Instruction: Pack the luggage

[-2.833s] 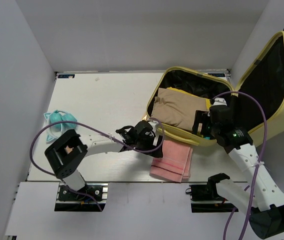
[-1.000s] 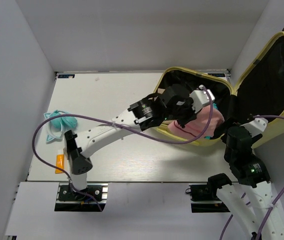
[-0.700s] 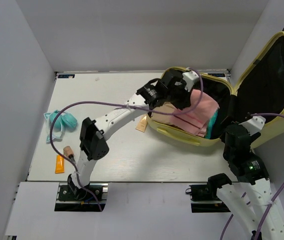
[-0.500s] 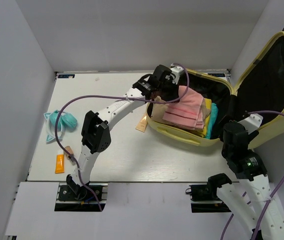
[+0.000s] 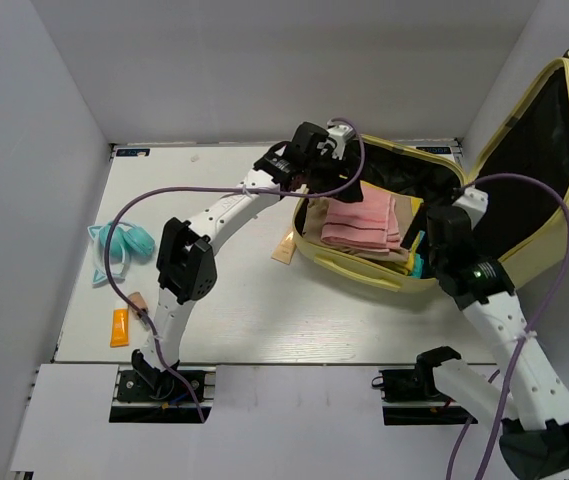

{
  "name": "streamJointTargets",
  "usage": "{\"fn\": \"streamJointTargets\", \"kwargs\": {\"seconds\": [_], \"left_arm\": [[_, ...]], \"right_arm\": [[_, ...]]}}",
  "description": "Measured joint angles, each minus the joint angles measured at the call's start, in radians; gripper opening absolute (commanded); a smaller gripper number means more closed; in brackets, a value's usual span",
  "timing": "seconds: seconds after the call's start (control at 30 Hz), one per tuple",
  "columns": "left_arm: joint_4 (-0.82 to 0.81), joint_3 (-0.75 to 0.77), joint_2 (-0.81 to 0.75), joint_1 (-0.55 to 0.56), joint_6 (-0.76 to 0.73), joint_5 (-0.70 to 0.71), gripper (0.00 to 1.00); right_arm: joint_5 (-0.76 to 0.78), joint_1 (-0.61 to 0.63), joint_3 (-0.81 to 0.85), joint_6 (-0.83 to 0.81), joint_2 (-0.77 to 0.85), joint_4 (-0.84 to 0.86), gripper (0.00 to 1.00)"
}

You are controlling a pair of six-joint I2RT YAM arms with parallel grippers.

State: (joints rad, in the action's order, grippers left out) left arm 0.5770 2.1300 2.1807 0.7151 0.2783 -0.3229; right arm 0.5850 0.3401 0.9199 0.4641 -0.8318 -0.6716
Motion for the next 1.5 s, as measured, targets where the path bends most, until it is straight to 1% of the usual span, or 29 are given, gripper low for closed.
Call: {"fn": "streamJointTargets", "kwargs": {"seconds": [0.1,0.23,0.37,0.47,0.5,0.53,0.63,0.67,0.73,0.8,0.9,0.93,0.97,1.0,1.03,1.1,1.13,1.17,1.2,1.23,1.3,1.33,1.37,1.4,1.43,1.5], "left_arm": [[0.009,-0.057,-0.033,-0.02,0.0,0.022,1.0],[0.034,-0.119,-0.072,-0.063,0.0,0.043,1.0],[0.053,-0.127,-0.075,-0.095,-0.003,0.06,1.0],[0.053,-0.126,-0.075,-0.096,-0.003,0.055,1.0],[0.053,-0.125,-0.073,-0.094,-0.002,0.048,0.97],[0.051,-0.124,-0.071,-0.092,0.0,0.042,0.94],[0.042,-0.116,-0.054,-0.089,0.01,0.015,0.9],[0.041,-0.115,-0.048,-0.089,0.013,0.007,0.88],[0.035,-0.112,-0.034,-0.087,0.022,-0.013,0.87],[0.027,-0.109,-0.018,-0.087,0.031,-0.034,0.86],[0.019,-0.1,0.006,-0.084,0.04,-0.07,0.84],[0.016,-0.1,0.013,-0.084,0.042,-0.079,0.84],[0.015,-0.099,0.018,-0.082,0.042,-0.089,0.83],[0.013,-0.098,0.023,-0.079,0.041,-0.097,0.79],[0.013,-0.098,0.026,-0.076,0.042,-0.103,0.77],[0.014,-0.091,0.035,-0.065,0.039,-0.113,0.7],[0.012,-0.082,0.042,-0.058,0.04,-0.117,0.67],[0.009,-0.075,0.051,-0.051,0.042,-0.122,0.63],[0.006,-0.068,0.058,-0.045,0.042,-0.127,0.54],[0.002,-0.059,0.069,-0.04,0.045,-0.132,0.5],[-0.005,-0.054,0.082,-0.032,0.051,-0.139,0.39],[-0.007,-0.053,0.086,-0.029,0.053,-0.142,0.31],[-0.008,-0.053,0.088,-0.027,0.055,-0.145,0.27],[-0.008,-0.053,0.089,-0.027,0.056,-0.148,0.25],[-0.011,-0.053,0.089,-0.028,0.057,-0.152,0.19],[-0.018,-0.049,0.089,-0.028,0.059,-0.159,0.15]], "right_arm": [[-0.082,0.0,0.073,-0.003,-0.114,0.013,0.83],[-0.188,0.001,0.17,0.0,-0.288,0.053,0.8],[-0.258,0.0,0.209,0.009,-0.415,0.083,0.8],[-0.283,0.0,0.212,0.016,-0.476,0.101,0.8],[-0.287,0.0,0.212,0.018,-0.492,0.105,0.8],[-0.29,0.0,0.212,0.019,-0.508,0.107,0.78],[-0.294,0.0,0.212,0.02,-0.541,0.108,0.74],[-0.296,0.0,0.211,0.021,-0.549,0.11,0.69],[-0.302,0.0,0.211,0.023,-0.562,0.119,0.68],[-0.31,-0.002,0.21,0.028,-0.571,0.124,0.59],[-0.315,-0.005,0.201,0.035,-0.576,0.133,0.59],[-0.315,-0.006,0.195,0.037,-0.576,0.136,0.61],[-0.315,-0.006,0.19,0.039,-0.576,0.138,0.65],[-0.315,-0.006,0.182,0.043,-0.576,0.143,0.75],[-0.313,-0.007,0.175,0.049,-0.575,0.144,0.78],[-0.31,-0.009,0.162,0.056,-0.575,0.146,0.79],[-0.31,-0.011,0.154,0.057,-0.575,0.148,0.75],[-0.311,-0.013,0.145,0.057,-0.575,0.153,0.69],[-0.316,-0.013,0.135,0.059,-0.573,0.158,0.63],[-0.325,-0.013,0.124,0.063,-0.571,0.167,0.48],[-0.34,-0.013,0.105,0.064,-0.562,0.188,0.33],[-0.346,-0.014,0.097,0.066,-0.554,0.198,0.27],[-0.354,-0.016,0.09,0.066,-0.542,0.207,0.17],[-0.361,-0.017,0.085,0.064,-0.531,0.218,0.14],[-0.369,-0.018,0.082,0.062,-0.518,0.225,0.11],[-0.378,-0.018,0.08,0.055,-0.496,0.235,0.0]]}}
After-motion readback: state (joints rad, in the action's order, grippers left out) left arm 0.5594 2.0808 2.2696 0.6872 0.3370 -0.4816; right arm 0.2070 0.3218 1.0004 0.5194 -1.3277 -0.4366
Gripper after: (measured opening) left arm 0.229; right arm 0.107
